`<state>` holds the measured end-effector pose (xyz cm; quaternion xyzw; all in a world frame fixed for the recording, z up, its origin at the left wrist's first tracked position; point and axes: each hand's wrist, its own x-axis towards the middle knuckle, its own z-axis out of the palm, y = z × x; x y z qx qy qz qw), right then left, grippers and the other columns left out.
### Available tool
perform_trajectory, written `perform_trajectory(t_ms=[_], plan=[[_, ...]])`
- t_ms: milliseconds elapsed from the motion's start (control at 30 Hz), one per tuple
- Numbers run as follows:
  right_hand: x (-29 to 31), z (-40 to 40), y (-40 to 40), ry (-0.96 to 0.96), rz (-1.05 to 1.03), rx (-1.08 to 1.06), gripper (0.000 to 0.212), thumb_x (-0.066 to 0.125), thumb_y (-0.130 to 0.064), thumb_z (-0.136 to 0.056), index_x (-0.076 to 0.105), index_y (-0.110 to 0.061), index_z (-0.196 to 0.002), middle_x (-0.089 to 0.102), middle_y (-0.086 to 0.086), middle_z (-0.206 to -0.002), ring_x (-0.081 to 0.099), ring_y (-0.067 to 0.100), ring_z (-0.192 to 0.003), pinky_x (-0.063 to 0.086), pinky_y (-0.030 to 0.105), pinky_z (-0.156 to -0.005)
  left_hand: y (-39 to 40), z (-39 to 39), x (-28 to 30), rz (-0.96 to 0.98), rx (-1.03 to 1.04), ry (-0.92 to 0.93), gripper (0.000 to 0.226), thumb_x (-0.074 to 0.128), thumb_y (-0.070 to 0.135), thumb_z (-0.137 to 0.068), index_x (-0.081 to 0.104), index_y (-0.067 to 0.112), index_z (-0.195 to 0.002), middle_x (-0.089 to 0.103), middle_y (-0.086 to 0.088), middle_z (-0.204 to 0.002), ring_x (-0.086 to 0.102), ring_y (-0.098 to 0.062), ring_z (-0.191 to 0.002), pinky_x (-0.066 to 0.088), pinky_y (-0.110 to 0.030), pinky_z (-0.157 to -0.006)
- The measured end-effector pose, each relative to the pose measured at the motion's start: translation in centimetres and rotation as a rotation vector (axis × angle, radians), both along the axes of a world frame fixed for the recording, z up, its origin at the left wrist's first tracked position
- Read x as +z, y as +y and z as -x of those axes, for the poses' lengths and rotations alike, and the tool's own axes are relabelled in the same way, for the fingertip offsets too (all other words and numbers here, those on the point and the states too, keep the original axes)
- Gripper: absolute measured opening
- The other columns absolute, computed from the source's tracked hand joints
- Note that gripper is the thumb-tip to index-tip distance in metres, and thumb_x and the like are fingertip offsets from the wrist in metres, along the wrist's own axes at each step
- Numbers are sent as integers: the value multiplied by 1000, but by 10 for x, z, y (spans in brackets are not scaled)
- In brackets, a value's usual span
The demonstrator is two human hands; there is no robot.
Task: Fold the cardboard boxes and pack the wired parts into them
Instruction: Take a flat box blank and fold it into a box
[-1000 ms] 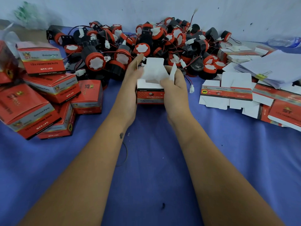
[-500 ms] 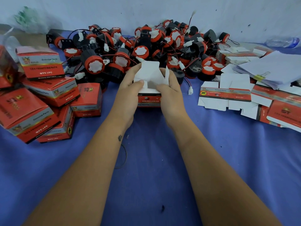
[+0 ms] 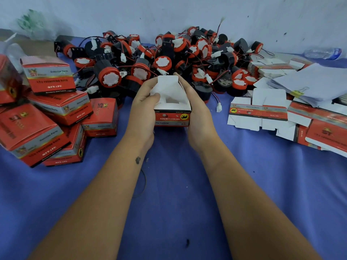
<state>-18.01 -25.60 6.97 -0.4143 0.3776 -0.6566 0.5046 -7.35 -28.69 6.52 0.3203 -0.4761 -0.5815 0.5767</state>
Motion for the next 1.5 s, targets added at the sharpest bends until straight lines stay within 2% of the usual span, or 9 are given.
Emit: perform_trajectory(t_ms=[200,367,567,900,1067,1167,1233,1333,1500], plan=[[0,0,1,9,-19,-70,42,43,1,-94,68,-32,-101,69,0,-108,67,18,-88,57,31,-63,0,0,-1,34,-10,-21,36,40,5,-100,67,30,-98,72,7,-96,69,-11,-82,57,-28,-65],[-1,1,4,-32,-23,-113,34,42,-8,-89,70,-20,-74,69,7,-90,63,21,-81,54,29,-59,0,0,-2,-34,-80,8,30,48,24,-95,70,19,-76,72,0,-89,68,-18,-85,56,-37,-71],[-2,3,0,71,-118,-205,24,46,-5,-89,64,-20,-97,65,2,-91,62,12,-71,51,25,-54,-1,3,-4,-89,-30,-92,24,53,13,-98,59,29,-115,67,0,-111,67,-14,-92,57,-30,-73],[8,7,1,295,-192,-182,32,47,6,-86,59,-22,-94,62,4,-97,63,16,-78,53,22,-53,-2,-2,7,-176,-25,-194,23,54,2,-94,62,23,-92,68,-3,-92,65,-21,-82,56,-32,-65],[3,2,1,497,-194,-353,8,51,-18,-90,56,-23,-87,56,0,-97,55,19,-91,49,33,-72,6,1,6,-66,71,-113,20,57,5,-91,64,23,-91,67,-4,-98,66,-15,-83,54,-25,-58],[-2,2,3,804,-194,-480,27,40,-46,-92,56,-25,-86,53,-2,-96,53,20,-94,49,44,-82,7,3,6,29,166,-270,17,57,29,-84,63,45,-83,60,1,-115,55,-24,-115,57,-38,-83],[0,1,6,702,-214,-445,35,38,-53,-91,59,-26,-90,59,-2,-93,58,20,-91,52,52,-82,9,4,7,68,207,-460,20,43,43,-81,57,57,-82,53,18,-108,41,-20,-124,45,-48,-102],[3,2,7,504,-180,-431,30,43,-46,-92,62,-24,-85,62,-2,-83,61,26,-91,53,58,-83,12,9,10,90,217,-598,37,26,46,-86,52,63,-105,50,18,-123,32,-17,-128,28,-47,-112],[4,12,2,89,-78,-473,16,51,-17,-92,65,-20,-86,62,-7,-86,59,8,-84,50,37,-75,6,17,10,44,257,-652,60,29,47,-91,27,48,-151,22,5,-161,12,-21,-148,11,-42,-111]])
